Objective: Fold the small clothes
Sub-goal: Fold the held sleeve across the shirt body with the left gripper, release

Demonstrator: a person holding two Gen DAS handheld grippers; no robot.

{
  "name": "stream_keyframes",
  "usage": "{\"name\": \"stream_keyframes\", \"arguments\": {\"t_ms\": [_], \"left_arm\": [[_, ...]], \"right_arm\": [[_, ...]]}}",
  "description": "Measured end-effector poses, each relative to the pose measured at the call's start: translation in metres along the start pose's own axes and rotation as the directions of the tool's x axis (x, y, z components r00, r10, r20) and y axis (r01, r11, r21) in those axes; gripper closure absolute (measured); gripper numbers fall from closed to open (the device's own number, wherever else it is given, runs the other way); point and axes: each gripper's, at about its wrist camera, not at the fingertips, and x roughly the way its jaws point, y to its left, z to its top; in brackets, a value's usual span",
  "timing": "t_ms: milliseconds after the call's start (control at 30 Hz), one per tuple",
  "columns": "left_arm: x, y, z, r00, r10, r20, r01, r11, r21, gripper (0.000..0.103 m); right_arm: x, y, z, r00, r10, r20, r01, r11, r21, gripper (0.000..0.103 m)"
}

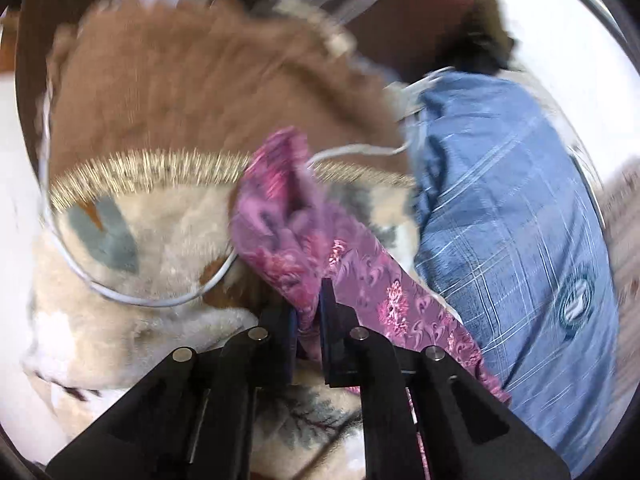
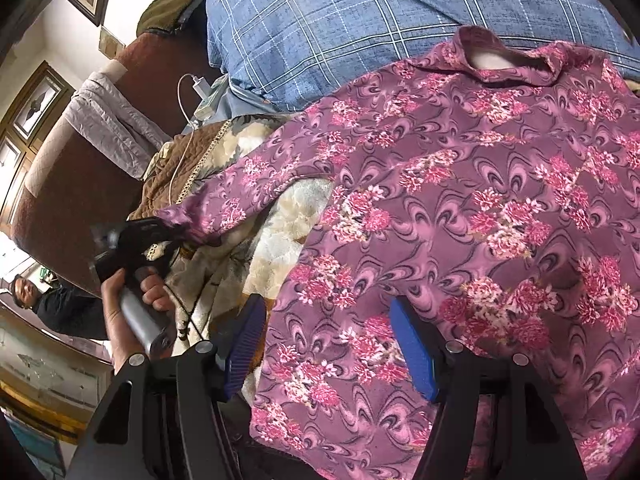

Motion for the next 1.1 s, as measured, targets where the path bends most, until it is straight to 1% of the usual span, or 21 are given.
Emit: {"name": "stream_keyframes", "arguments": {"t_ms": [33,67,133,233,333,367,400,433,467,500,567,600,667,733,767,800,867,900,1000,1067,1100], "left_arm": [[-0.005,-0.007,-0.003,1.0,-0.018,0.014,0.017,0.999,0.032,0.096],[-0.012,-0.019,-0.009,0.999,-0.035,0.041,0.031,0.995,0.098,0.096],[-0.021,-0.039,-0.019,0.996,-0.052,0.078,0.035,0.978,0.204,0.096],[-0.041,-0.067,-0.036,0.988,-0.121,0.097,0.079,0.932,0.355,0.096],[-0.061,-0.095,-0.058,0.971,-0.227,0.07,0.164,0.855,0.492,0.097],[-0.069,-0.104,-0.069,0.964,-0.258,0.064,0.182,0.818,0.546,0.097],[-0.077,-0.115,-0.083,0.955,-0.292,0.047,0.205,0.767,0.607,0.097],[-0.08,-0.125,-0.093,0.947,-0.32,0.025,0.229,0.728,0.646,0.097],[-0.087,-0.137,-0.111,0.934,-0.355,-0.019,0.265,0.66,0.703,0.097],[-0.091,-0.144,-0.124,0.927,-0.371,-0.056,0.291,0.616,0.732,0.097],[-0.096,-0.157,-0.156,0.897,-0.404,-0.179,0.378,0.491,0.785,0.097],[-0.096,-0.163,-0.171,0.883,-0.407,-0.232,0.411,0.433,0.802,0.097],[-0.093,-0.174,-0.209,0.867,-0.378,-0.325,0.449,0.309,0.838,0.096],[-0.085,-0.179,-0.244,0.859,-0.327,-0.393,0.473,0.215,0.854,0.097],[-0.084,-0.181,-0.261,0.856,-0.306,-0.418,0.482,0.177,0.858,0.097],[-0.08,-0.181,-0.274,0.858,-0.285,-0.428,0.48,0.145,0.865,0.097],[-0.077,-0.179,-0.291,0.865,-0.253,-0.434,0.467,0.089,0.88,0.097],[-0.076,-0.178,-0.296,0.87,-0.241,-0.431,0.458,0.069,0.886,0.097],[-0.079,-0.175,-0.296,0.867,-0.24,-0.436,0.462,0.063,0.885,0.097],[-0.08,-0.173,-0.292,0.869,-0.247,-0.429,0.456,0.066,0.887,0.097],[-0.081,-0.173,-0.292,0.871,-0.248,-0.423,0.45,0.06,0.891,0.097]], "right_arm": [[0.0,-0.002,0.0,1.0,-0.003,0.001,0.003,1.0,0.004,0.036],[0.0,-0.003,-0.001,1.0,-0.003,0.0,0.003,1.0,0.009,0.036],[0.0,-0.007,-0.001,1.0,-0.003,0.001,0.003,1.0,0.019,0.036],[-0.006,-0.01,0.002,1.0,-0.004,0.011,0.003,1.0,0.023,0.036],[-0.021,-0.015,0.006,0.999,0.003,0.038,-0.004,1.0,0.027,0.036],[-0.027,-0.018,0.008,0.999,0.01,0.047,-0.012,0.999,0.031,0.036],[-0.033,-0.021,0.01,0.998,0.019,0.056,-0.021,0.999,0.036,0.036],[-0.041,-0.026,0.014,0.997,0.03,0.069,-0.033,0.999,0.043,0.036],[-0.049,-0.03,0.017,0.996,0.036,0.08,-0.04,0.998,0.047,0.036],[-0.056,-0.034,0.02,0.995,0.042,0.091,-0.046,0.998,0.051,0.036],[-0.07,-0.044,0.028,0.993,0.041,0.114,-0.048,0.997,0.057,0.036],[-0.075,-0.048,0.03,0.992,0.038,0.121,-0.046,0.997,0.061,0.036],[-0.084,-0.062,0.04,0.991,0.023,0.133,-0.032,0.997,0.066,0.036],[-0.087,-0.075,0.046,0.991,-0.004,0.136,-0.007,0.997,0.075,0.036],[-0.087,-0.082,0.049,0.991,-0.013,0.135,0.002,0.997,0.083,0.036],[-0.085,-0.088,0.053,0.991,-0.012,0.13,0.001,0.996,0.09,0.036],[-0.078,-0.102,0.061,0.993,-0.003,0.114,-0.01,0.994,0.111,0.036],[-0.072,-0.107,0.065,0.995,0.005,0.097,-0.016,0.993,0.114,0.036],[-0.044,-0.116,0.079,1.0,0.023,0.018,-0.025,0.994,0.109,0.036],[-0.022,-0.125,0.085,0.998,0.028,-0.048,-0.021,0.99,0.142,0.036],[-0.017,-0.129,0.085,0.997,0.057,-0.056,-0.046,0.984,0.172,0.036]]}}
